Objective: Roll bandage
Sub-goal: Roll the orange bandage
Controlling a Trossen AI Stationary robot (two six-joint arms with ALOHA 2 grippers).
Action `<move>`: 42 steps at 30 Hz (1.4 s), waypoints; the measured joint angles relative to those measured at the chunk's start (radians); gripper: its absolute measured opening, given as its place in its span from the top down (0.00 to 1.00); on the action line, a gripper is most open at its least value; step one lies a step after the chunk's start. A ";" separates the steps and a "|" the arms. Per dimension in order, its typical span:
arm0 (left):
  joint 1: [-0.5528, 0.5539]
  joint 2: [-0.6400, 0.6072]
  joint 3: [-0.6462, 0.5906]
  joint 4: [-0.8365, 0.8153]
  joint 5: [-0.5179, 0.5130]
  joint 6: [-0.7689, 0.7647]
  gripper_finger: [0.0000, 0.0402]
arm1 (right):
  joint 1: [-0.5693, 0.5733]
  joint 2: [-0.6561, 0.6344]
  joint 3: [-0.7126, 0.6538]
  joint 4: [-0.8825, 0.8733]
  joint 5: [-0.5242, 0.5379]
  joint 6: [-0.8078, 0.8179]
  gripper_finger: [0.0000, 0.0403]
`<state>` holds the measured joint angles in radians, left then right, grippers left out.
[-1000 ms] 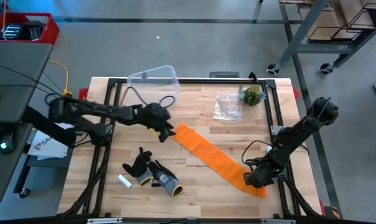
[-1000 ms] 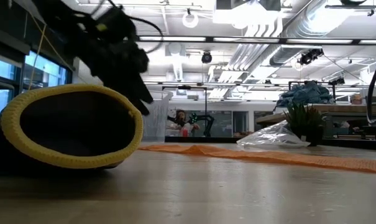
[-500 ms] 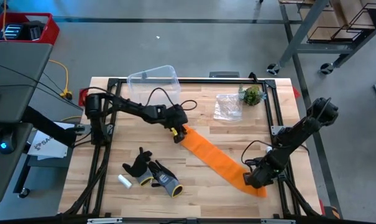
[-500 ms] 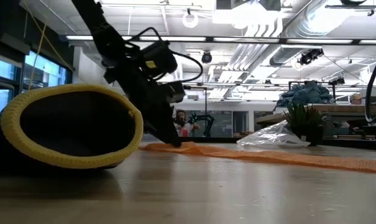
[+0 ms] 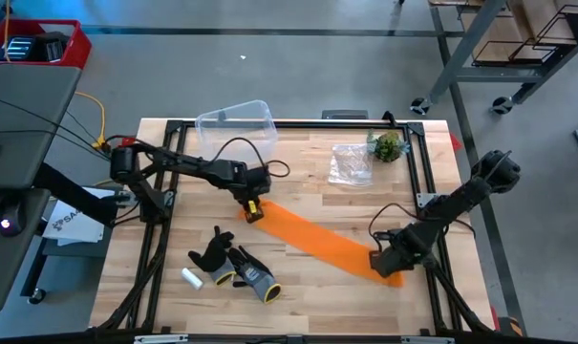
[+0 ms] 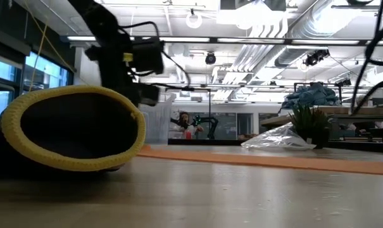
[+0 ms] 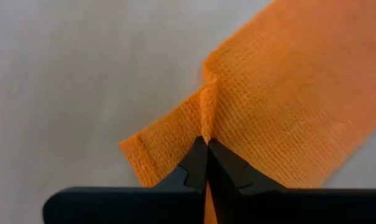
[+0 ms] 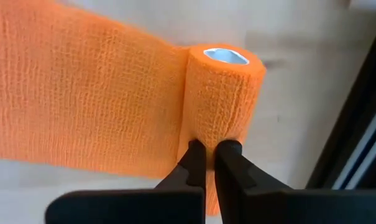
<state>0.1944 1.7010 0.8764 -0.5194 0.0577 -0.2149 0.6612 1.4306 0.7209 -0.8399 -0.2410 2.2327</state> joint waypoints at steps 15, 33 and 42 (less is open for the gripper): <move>-0.022 -0.410 -0.378 0.071 -0.043 -0.565 1.00 | -0.360 0.006 -0.008 -0.065 0.293 -0.391 0.99; -0.102 -0.488 -0.423 0.028 -0.063 -0.655 1.00 | -0.520 -0.009 0.073 -0.091 0.320 -0.778 1.00; -0.078 -0.489 -0.422 0.016 -0.068 -0.588 1.00 | -0.523 -0.013 0.155 -0.123 0.393 -0.822 0.99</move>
<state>0.1168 1.2118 0.4545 -0.5029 -0.0107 -0.8025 0.1378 1.4178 0.8758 -0.9625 0.1524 1.4108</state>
